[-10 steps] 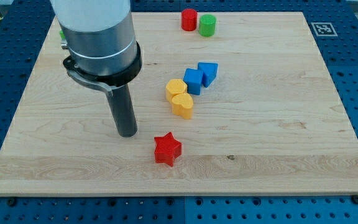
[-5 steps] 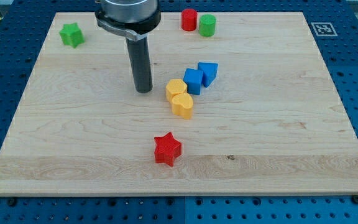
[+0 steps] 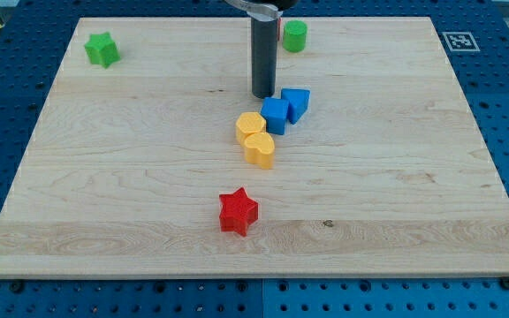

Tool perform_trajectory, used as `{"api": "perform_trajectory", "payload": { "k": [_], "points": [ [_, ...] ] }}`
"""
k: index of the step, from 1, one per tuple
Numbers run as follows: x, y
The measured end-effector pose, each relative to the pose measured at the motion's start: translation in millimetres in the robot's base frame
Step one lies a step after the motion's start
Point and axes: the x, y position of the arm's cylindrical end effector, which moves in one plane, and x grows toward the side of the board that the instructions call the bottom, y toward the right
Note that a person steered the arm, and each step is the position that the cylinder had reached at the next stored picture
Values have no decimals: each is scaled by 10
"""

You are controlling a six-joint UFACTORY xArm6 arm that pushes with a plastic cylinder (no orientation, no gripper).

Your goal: Slide the blue triangle towards the bottom center

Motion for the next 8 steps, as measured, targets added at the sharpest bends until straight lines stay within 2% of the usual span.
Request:
{"api": "perform_trajectory", "payload": {
  "k": [2, 7, 8],
  "points": [
    [66, 346],
    [1468, 678],
    [1496, 992]
  ]
}}
